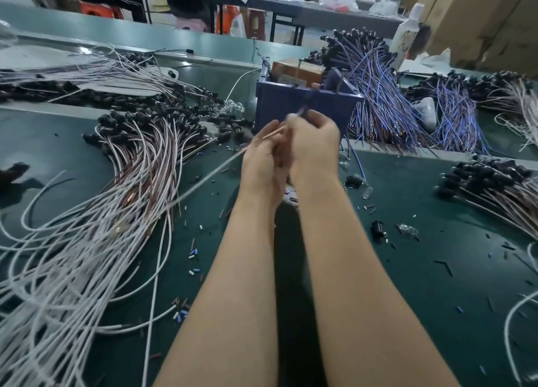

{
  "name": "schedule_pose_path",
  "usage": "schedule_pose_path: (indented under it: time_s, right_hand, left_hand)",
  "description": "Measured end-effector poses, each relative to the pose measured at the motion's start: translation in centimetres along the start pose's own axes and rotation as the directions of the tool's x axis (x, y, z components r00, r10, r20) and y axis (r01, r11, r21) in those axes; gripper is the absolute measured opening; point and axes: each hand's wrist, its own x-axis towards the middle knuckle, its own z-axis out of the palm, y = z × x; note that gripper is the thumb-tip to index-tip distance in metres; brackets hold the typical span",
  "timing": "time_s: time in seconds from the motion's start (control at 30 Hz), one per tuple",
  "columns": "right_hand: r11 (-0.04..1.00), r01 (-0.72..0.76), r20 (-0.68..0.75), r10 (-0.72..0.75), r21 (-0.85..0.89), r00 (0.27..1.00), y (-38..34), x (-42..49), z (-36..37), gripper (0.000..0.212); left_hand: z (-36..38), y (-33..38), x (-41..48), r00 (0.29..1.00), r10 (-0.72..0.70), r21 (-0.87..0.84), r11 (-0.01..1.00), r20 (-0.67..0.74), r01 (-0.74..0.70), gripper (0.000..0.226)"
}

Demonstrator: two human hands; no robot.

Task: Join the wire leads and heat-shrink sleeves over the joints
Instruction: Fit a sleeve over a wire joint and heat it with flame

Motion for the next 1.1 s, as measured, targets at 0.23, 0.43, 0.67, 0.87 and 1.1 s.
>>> schedule_pose_path:
  time_s: [0.23,0.43,0.67,0.87,1.1]
  right_hand:
    - [0.993,0.009,-0.105,0.004,0.118,0.995,-0.8,1.9,-6.1,0.013]
    - [0.839,-0.195,0.348,0.007,0.508,0.938,-2.3,2.1,-8.9,0.057]
    - [0.982,-0.122,0.338,0.164,-0.143,0.927,0.1,2.0,-7.9,0.040]
    - [0.981,-0.052,0.354,0.116,-0.186,0.928,0.2,2.3,-8.7,0.017]
    - [0.998,-0.024,0.374,0.047,-0.065,0.926,0.9,2.2,-8.4,0.018]
  left_hand:
    - [0.2,-0.4,0.3,0.976,-0.055,-0.124,0.989,0.210,0.083,0.025]
    - [-0.1,-0.4,0.5,0.985,-0.016,0.062,0.998,0.170,0.005,0.032]
    - [0.1,-1.2,-0.2,0.809,-0.329,0.478,0.876,0.487,0.068,0.026]
    - [-0.2,-1.7,0.2,0.835,-0.386,0.684,0.729,0.392,0.015,0.027]
    - [0.0,-1.5,0.5,0.950,-0.105,0.596,0.797,0.296,-0.097,0.024]
